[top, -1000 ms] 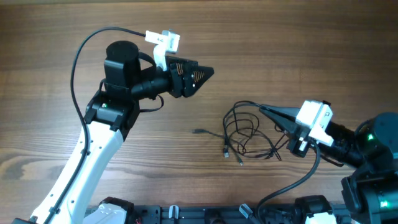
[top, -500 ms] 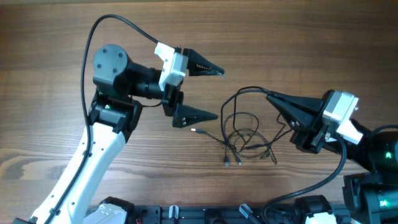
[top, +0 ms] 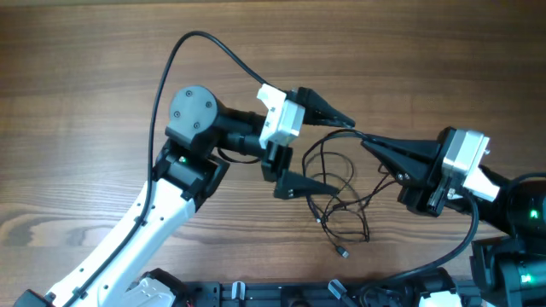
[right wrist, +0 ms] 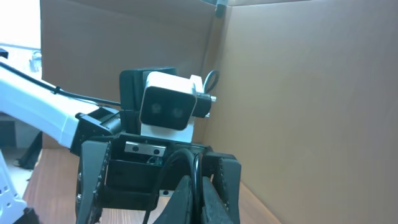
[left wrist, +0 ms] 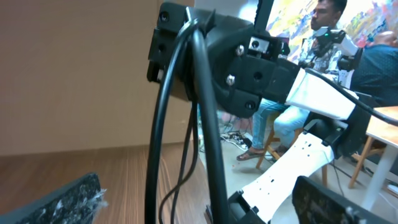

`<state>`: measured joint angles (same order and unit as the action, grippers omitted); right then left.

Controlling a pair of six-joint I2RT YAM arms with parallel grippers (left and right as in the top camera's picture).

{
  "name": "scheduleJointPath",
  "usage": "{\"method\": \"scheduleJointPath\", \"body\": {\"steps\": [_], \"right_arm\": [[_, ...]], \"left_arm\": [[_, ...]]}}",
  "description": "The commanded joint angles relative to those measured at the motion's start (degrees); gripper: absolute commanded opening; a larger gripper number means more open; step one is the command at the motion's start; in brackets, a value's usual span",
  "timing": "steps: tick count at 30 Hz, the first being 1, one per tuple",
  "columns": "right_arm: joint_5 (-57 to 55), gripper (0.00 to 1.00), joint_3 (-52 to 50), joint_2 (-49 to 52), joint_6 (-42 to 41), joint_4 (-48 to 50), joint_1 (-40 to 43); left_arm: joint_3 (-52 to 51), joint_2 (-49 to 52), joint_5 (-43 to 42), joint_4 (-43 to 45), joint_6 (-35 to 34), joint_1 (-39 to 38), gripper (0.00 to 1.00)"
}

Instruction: Untangle cables

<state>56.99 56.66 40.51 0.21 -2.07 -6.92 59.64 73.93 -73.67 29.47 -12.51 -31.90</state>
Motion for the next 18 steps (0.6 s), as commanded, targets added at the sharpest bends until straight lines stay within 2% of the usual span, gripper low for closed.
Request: {"method": "scheduleJointPath", "body": {"steps": [1,2,4,7,10,13,15,18], "right_arm": [[1.49,0.05,0.74,-0.22,-0.28,0.26,0.13],[0.79,0.1,0.74,-0.22,-0.22,-0.13,0.13],[-4.72,0.15,0.74,-0.22,-0.22,-2.78,0.13],[-13.11,0.15,0.74,-0.22,-0.17,-8.94,0.13],[-13.81,0.15,0.74,-0.22,1.6,-10.73,0.13],[-16.2,0.59,0.74,0.15,4.28,-14.25,0.13],[-16.96,0.78,0.74,1.07,4.28,-19.3,0.13],[-16.72,0.95,0.74,3.61,4.28,-26.97,0.13]], "left_arm": [[0.44,-0.63,1.79,2.95,0.04,-0.17,0.34],[0.44,-0.63,1.79,4.15,0.04,-0.07,0.04],[0.44,-0.76,2.34,10.54,-3.19,0.76,0.04],[0.44,-1.07,6.05,22.67,-13.07,4.68,0.04],[0.44,-1.84,7.8,26.27,-16.96,8.92,0.04],[0.44,-3.23,12.92,26.49,-18.12,12.63,0.04],[0.59,-5.05,20.46,26.51,-18.25,15.93,0.04],[2.43,-6.91,24.72,26.47,-18.21,18.6,0.04]]}}
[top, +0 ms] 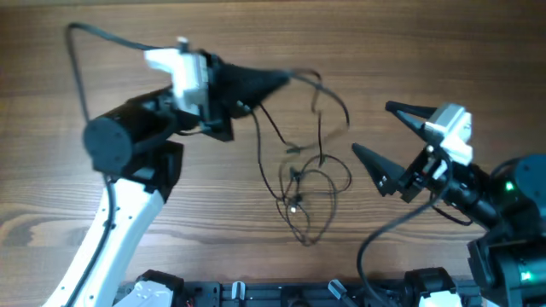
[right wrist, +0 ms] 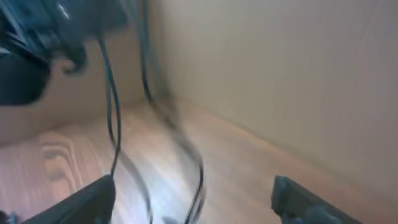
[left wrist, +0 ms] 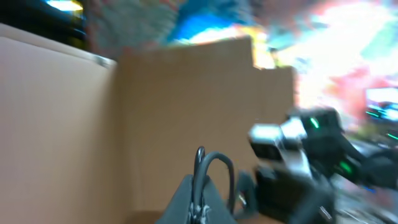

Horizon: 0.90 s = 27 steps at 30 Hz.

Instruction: Untangle cables

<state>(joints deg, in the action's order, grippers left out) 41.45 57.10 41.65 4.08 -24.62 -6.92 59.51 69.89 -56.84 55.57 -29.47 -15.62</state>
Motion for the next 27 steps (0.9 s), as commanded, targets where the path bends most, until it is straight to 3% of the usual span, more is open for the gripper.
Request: {"method": "scheduleJointPath", "body": {"steps": [1,12,18,24,27], "right_arm": [[-1.14,0.99,0.31,3.39,0.42,-6.1,0.13],[21.42,1.0,0.31,29.88,-0.13,-13.57,-2.27],[20.87,0.99,0.31,42.93,-0.28,-8.61,-12.41],[13.9,0.99,0.31,48.72,-4.37,-3.56,-20.65],[4.13,0.99,0.31,49.88,-9.49,-2.8,-24.26]], "left_arm": [[3.08,-2.95,7.89,0.39,-1.25,2.6,0.04],[7.37,-3.04,14.12,0.37,-1.22,3.15,0.04],[10.34,-3.04,16.46,0.37,-0.81,4.61,0.04],[10.38,-3.15,16.39,0.31,-2.73,11.52,0.04],[10.38,-3.15,15.02,-4.31,-2.73,15.91,0.04]]}}
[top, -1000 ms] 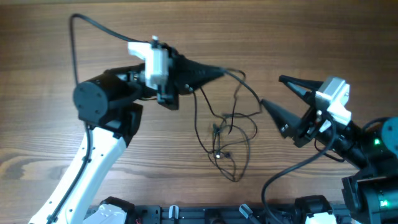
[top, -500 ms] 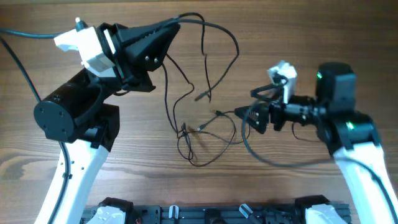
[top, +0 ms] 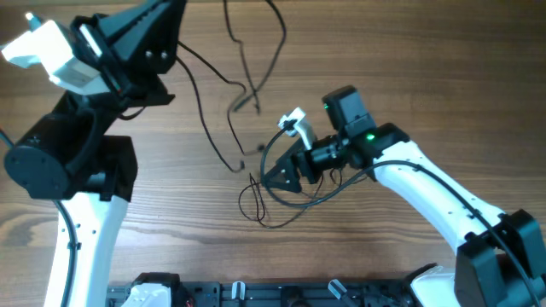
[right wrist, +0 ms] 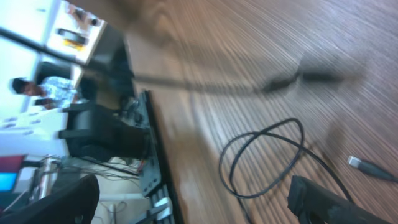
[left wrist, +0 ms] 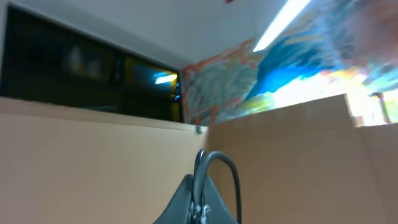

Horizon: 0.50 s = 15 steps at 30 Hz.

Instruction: Untangle cables

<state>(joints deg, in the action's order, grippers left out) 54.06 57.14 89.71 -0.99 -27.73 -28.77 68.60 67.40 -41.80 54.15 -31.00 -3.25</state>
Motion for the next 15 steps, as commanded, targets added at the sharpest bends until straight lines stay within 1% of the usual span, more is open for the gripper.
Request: {"method": "scheduleJointPath", "body": {"steps": [1,4,6,9,11,13,14,15], "right_arm": [[-9.92,0.99,0.26,1.92,-5.09,0.33,-3.06],[-10.88,0.99,0.26,1.97,-5.18,0.44,-4.37],[-11.28,0.98,0.26,1.99,-5.22,0.63,-5.31],[-14.25,0.96,0.15,2.03,-7.06,0.72,-6.32],[-14.73,0.96,0.11,2.03,-7.45,0.74,-7.04],[-14.99,0.95,0.11,2.03,-8.17,1.14,-8.0],[-15.65,0.95,0.11,2.03,-8.22,1.2,-8.46],[-16.17,0.95,0.11,2.08,-8.22,1.36,-8.85]], "left_arm": [[1.29,-0.66,-0.66,-5.29,-1.18,5.03,0.04],[1.29,-0.66,-1.22,-15.93,-0.76,9.66,0.04],[1.29,-0.66,-1.27,-27.65,-0.35,12.94,0.04],[1.27,-0.66,-3.58,-40.54,7.87,14.08,0.04],[1.27,-0.66,-3.82,-48.11,9.51,13.97,0.04],[1.27,-0.63,-3.76,-59.74,13.4,13.86,0.04],[1.25,-0.52,-3.74,-65.96,16.63,13.86,0.04],[1.16,-0.33,-3.74,-69.4,18.8,13.86,0.04]]}}
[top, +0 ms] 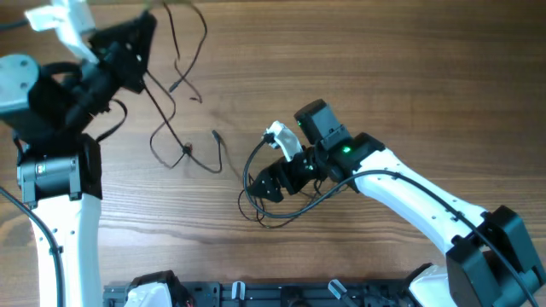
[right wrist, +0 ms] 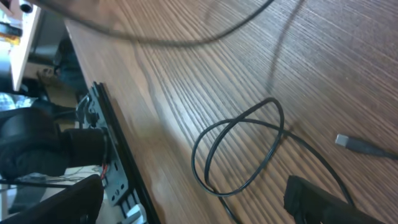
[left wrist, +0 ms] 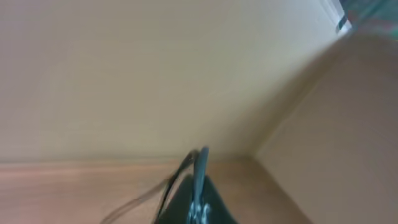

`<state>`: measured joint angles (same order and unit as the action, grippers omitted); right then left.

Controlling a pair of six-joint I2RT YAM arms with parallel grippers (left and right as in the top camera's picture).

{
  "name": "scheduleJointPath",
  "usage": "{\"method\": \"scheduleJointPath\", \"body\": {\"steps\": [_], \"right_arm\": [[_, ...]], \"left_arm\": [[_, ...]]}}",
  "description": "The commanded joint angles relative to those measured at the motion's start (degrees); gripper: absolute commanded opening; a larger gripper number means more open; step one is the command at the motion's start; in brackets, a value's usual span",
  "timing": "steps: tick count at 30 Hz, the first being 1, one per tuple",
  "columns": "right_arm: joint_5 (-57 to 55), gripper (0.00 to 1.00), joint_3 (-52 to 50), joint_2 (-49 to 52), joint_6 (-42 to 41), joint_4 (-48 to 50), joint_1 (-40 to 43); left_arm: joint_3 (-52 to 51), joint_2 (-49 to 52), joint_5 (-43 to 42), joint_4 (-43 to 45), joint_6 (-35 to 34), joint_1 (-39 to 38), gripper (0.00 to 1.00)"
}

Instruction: Untangle cables

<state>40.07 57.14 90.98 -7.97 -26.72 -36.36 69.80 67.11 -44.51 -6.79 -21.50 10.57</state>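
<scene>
My left gripper [top: 143, 27] is raised at the far left and shut on a thin black cable [top: 170, 85]. That cable hangs in loops, and its plug end [top: 214, 135] is near the table. In the left wrist view the fingers [left wrist: 200, 186] pinch the cable [left wrist: 186, 165]. A second black cable [top: 256, 200] lies looped on the wood at the centre, apart from the first. My right gripper [top: 275, 175] stands open just over it. The right wrist view shows this loop [right wrist: 236, 155] and a plug [right wrist: 351, 143] ahead of the open gripper [right wrist: 193, 202].
The wooden table [top: 409, 77] carries only the two cables. A black rail [top: 281, 294] runs along the near edge, and it shows again as the black rail [right wrist: 115, 162] in the right wrist view. Cardboard walls [left wrist: 323, 124] stand around the table.
My left gripper has moved further left with its cable, whose lower end now hangs apart from the loops at the centre. The right gripper has shifted slightly left and stays open.
First both grippers met at the tangle, the right shut on a cable and the left open. Then the left was shut on a cable at the upper left and the right was open. Later the left held it high, and now the cables lie apart.
</scene>
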Motion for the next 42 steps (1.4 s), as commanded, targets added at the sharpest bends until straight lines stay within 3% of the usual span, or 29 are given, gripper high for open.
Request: {"method": "scheduleJointPath", "body": {"steps": [1,5,14,16,18,19,20,24,29,38,42], "right_arm": [[-3.15,0.95,0.11,1.09,-1.64,0.66,-1.79],[-6.25,0.88,0.11,4.04,-6.75,2.73,-3.43],[-6.84,0.81,0.09,8.37,-8.76,5.53,-8.26],[-7.58,0.66,-0.02,8.81,-8.76,6.23,-8.55],[-7.61,0.42,-0.59,9.03,-9.22,7.63,-8.55],[-8.04,0.27,-0.96,9.05,-10.67,8.52,-8.55],[-8.0,0.06,-1.25,9.05,-11.8,9.62,-8.52],[-8.26,0.04,-1.18,8.83,-11.72,11.3,-8.07],[-10.91,0.04,1.18,3.08,-11.63,6.4,-0.7],[-20.22,0.04,1.9,-26.6,-11.47,3.08,23.3],[-29.75,0.04,2.78,-40.44,-8.13,3.06,34.07]], "left_arm": [[-0.11,0.17,-0.98,-12.31,11.21,0.04,0.04],[-0.15,2.21,-0.7,-23.87,15.78,0.04,0.04],[-0.15,3.41,2.45,-33.35,16.81,0.04,0.04],[-0.2,3.41,5.01,-36.17,16.81,0.04,0.04],[-0.2,3.41,6.91,-38.12,16.81,0.04,0.04],[-0.24,3.41,7.34,-39.41,16.83,0.04,0.04],[-0.26,3.41,7.34,-40.68,16.83,0.04,0.04],[-0.48,3.52,7.34,-45.2,16.85,0.04,0.04],[-0.48,3.52,7.32,-51.8,22.84,-1.95,0.04],[-0.46,3.52,11.61,-51.12,22.8,-13.07,0.04],[-0.48,3.52,11.63,-51.1,22.8,-15.67,0.05]]}}
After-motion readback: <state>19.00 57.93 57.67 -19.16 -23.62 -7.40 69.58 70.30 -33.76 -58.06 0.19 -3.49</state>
